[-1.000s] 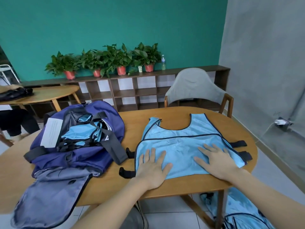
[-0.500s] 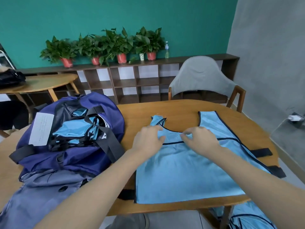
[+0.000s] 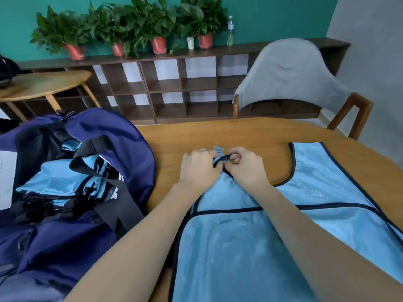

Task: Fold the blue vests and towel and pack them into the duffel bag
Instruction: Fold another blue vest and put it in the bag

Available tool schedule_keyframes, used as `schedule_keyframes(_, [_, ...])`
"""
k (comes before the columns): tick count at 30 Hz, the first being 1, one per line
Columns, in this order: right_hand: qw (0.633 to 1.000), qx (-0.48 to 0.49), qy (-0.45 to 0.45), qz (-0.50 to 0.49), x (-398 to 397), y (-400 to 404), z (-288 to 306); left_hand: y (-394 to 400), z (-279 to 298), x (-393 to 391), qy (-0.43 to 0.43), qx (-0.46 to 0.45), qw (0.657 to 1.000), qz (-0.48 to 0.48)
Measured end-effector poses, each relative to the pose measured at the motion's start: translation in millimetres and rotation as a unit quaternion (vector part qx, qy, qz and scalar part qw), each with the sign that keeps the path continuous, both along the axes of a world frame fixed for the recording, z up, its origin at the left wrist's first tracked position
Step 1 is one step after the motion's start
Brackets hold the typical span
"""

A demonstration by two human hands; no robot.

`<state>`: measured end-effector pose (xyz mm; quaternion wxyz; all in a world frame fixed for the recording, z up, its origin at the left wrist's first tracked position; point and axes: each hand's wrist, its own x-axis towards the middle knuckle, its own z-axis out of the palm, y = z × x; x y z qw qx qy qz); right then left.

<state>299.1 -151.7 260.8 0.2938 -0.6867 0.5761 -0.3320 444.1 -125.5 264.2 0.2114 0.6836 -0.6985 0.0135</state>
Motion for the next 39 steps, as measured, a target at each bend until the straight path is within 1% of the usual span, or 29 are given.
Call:
schedule_keyframes(2, [0.999,-0.019,-0.037,0.000,-1.7,0.4,-8.2,-2.2,-11.3,3.7,0.000,-0.049,0.999,-0.001])
schedule_keyframes(4, [0.999,-0.023,-0.039,0.015,-2.3,-1.0,-11.1,-5.0,-16.6,8.0,0.037,-0.063,0.997,-0.011])
schedule_keyframes(5, [0.999,-0.025,-0.032,0.021,-2.5,-2.9,-11.3,-6.3,-15.9,9.7,0.082,-0.059,0.995,-0.017])
schedule_keyframes(7, [0.999,-0.031,-0.025,0.026,-2.6,-4.4,-11.5,-7.0,-10.4,13.7,0.220,-0.026,0.975,-0.014])
schedule_keyframes(9, [0.999,-0.032,-0.033,0.023,-2.6,-4.2,-10.9,-8.0,-6.5,16.3,0.344,0.006,0.939,0.013])
schedule_keyframes(10, [0.998,-0.028,-0.046,0.021,-2.8,-4.0,-10.3,-9.2,-4.9,17.3,0.405,0.018,0.914,0.021])
schedule_keyframes(11, [0.997,-0.021,-0.069,0.020,-3.1,-3.6,-9.1,-9.8,-3.2,18.3,0.467,0.033,0.883,0.022])
schedule_keyframes(13, [0.990,-0.004,-0.136,0.028,-4.3,-2.4,-4.9,-9.2,0.6,18.6,0.583,0.069,0.810,0.006])
schedule_keyframes(15, [0.978,0.025,-0.205,0.044,-4.9,-2.1,1.0,-7.0,5.1,18.6,0.658,0.097,0.747,-0.009])
schedule_keyframes(17, [0.965,0.066,-0.246,0.057,-5.0,-3.0,4.1,-6.1,6.6,19.4,0.707,0.121,0.697,-0.015])
schedule_keyframes(19, [0.951,0.110,-0.281,0.063,-4.1,-3.8,5.7,-6.7,5.3,21.0,0.739,0.143,0.658,-0.027])
schedule_keyframes(20, [0.939,0.136,-0.309,0.069,-3.8,-4.3,6.2,-6.5,5.5,21.2,0.749,0.154,0.643,-0.036])
schedule_keyframes(23, [0.884,0.207,-0.409,0.088,-4.4,-3.7,11.0,-5.1,7.4,20.8,0.776,0.162,0.607,-0.057])
schedule_keyframes(24, [0.873,0.218,-0.427,0.088,-5.0,-3.9,11.9,-4.2,9.0,20.1,0.786,0.163,0.593,-0.062])
schedule_keyframes(26, [0.864,0.226,-0.441,0.089,-5.3,-3.2,13.0,-3.7,10.4,20.0,0.803,0.157,0.570,-0.067])
schedule_keyframes(29, [0.874,0.204,-0.433,0.085,-4.5,-2.7,12.8,-3.4,10.7,20.1,0.812,0.146,0.559,-0.081])
schedule_keyframes(31, [0.888,0.176,-0.417,0.082,-5.1,-2.0,12.5,-3.4,9.9,19.8,0.805,0.146,0.566,-0.098])
schedule_keyframes(33, [0.901,0.169,-0.388,0.089,-5.9,-1.8,12.4,-2.6,9.2,19.5,0.799,0.153,0.572,-0.105])
schedule_keyframes(36, [0.932,0.172,-0.299,0.115,-4.9,1.0,14.2,-2.3,8.2,18.4,0.793,0.153,0.580,-0.103])
schedule_keyframes(37, [0.936,0.170,-0.284,0.118,-4.6,1.7,14.4,-2.5,7.5,18.3,0.791,0.147,0.585,-0.101])
schedule_keyframes(39, [0.936,0.165,-0.292,0.110,-6.1,1.0,14.4,-2.2,6.8,17.7,0.789,0.135,0.591,-0.101])
